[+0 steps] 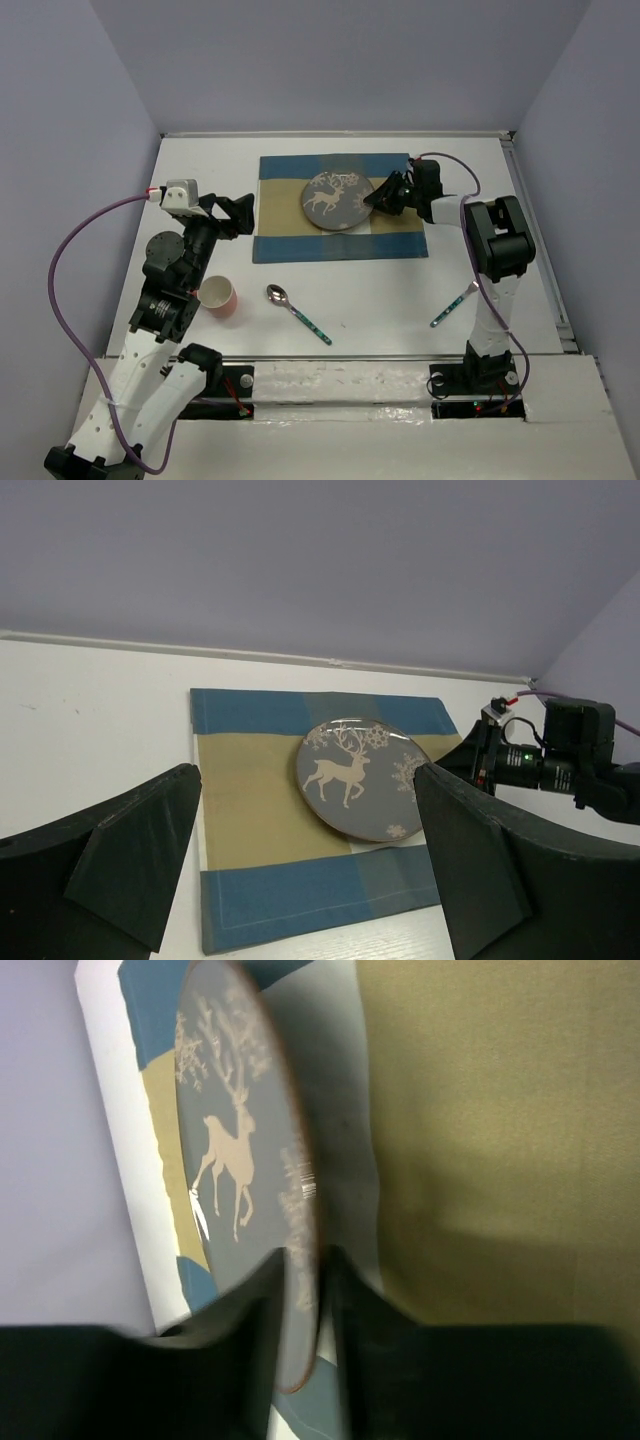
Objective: Set the dinner table for one person
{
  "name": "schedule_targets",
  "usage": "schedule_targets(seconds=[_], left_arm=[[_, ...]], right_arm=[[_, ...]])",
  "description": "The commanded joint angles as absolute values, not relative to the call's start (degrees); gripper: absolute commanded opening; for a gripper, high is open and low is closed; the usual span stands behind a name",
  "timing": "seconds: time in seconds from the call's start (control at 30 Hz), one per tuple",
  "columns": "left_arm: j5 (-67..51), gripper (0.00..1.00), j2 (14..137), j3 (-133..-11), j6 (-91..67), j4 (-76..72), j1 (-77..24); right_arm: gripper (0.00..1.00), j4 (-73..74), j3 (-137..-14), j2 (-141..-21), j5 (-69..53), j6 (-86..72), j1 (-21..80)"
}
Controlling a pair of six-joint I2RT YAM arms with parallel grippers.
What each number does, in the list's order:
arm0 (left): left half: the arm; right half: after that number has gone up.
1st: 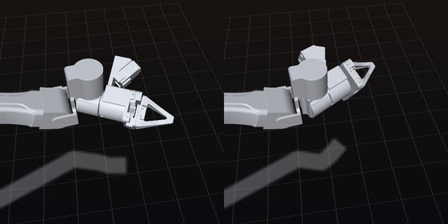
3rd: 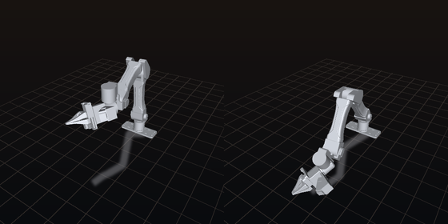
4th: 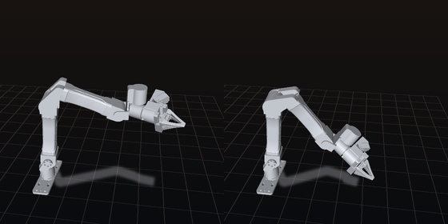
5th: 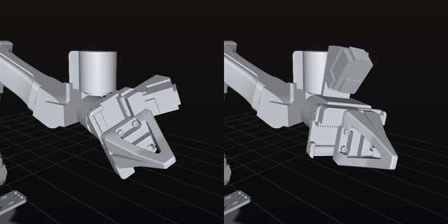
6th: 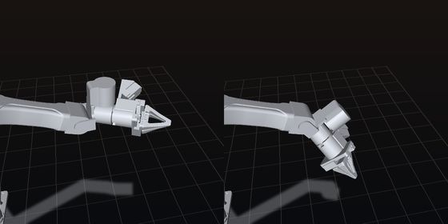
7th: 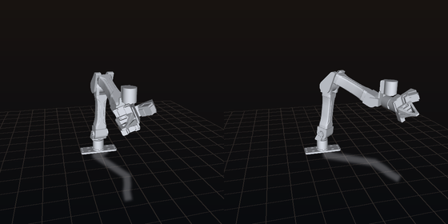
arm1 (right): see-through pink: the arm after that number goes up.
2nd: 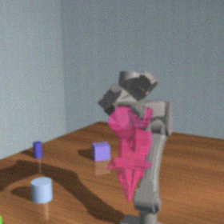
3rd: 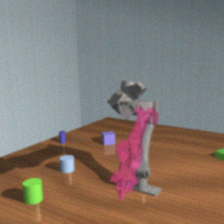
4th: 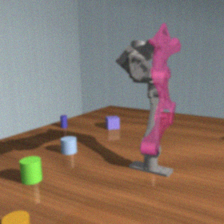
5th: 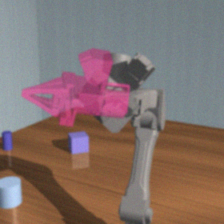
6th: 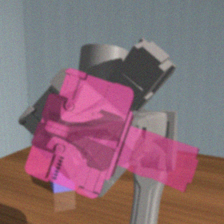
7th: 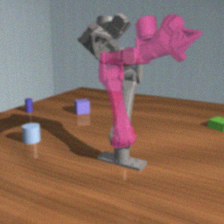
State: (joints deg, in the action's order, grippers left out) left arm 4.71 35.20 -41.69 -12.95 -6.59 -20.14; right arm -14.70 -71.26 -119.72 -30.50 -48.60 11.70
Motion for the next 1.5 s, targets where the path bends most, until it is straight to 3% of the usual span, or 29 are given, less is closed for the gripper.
schedule_targets(seconds=[0.0, 0.03, 0.07, 0.17, 0.23, 0.33, 0.6, 0.97, 1.2, 1.47], left_arm=[[4.04, 0.99, 35.07, -41.57, -12.83, -9.58, -20.13], [3.96, 0.99, 35.07, -41.66, -12.92, -9.58, -20.13], [3.96, 0.99, 35.16, -41.66, -12.83, -9.49, -20.04], [3.96, 0.99, 35.07, -41.66, -12.83, -9.58, -19.95], [4.04, 0.99, 34.81, -41.66, -12.83, -9.49, -19.87], [4.57, 0.99, 34.45, -41.75, -12.74, -9.23, -19.78], [6.24, 0.99, 33.93, -41.84, -12.48, -9.14, -19.25], [11.06, 0.99, 32.61, -41.31, -12.92, -9.14, -18.63], [17.48, 0.99, 30.50, -41.13, -13.18, -9.23, -18.28], [24.25, 0.99, 26.20, -40.96, -14.15, -8.35, -15.73]], right_arm=[[0.41, -17.85, -70.58, -117.25, -31.73, -45.89, 12.30], [0.47, -16.01, -70.49, -116.72, -30.51, -45.18, 12.30], [0.61, -15.39, -70.31, -115.67, -30.06, -43.52, 12.30], [0.75, -11.43, -70.22, -113.74, -27.25, -40.97, 12.30], [0.93, -7.85, -70.49, -111.89, -25.06, -37.46, 12.30], [1.00, -3.27, -69.88, -108.90, -21.03, -34.64, 12.30], [1.00, 3.33, -63.55, -98.36, -12.49, -27.86, 12.30], [1.00, 2.20, -58.01, -83.59, -13.71, -27.33, 18.97], [1.00, -1.04, -63.18, -85.69, -11.25, -29.26, 32.68], [1.00, -2.02, -76.19, -98.94, -10.99, -29.09, 44.20]])
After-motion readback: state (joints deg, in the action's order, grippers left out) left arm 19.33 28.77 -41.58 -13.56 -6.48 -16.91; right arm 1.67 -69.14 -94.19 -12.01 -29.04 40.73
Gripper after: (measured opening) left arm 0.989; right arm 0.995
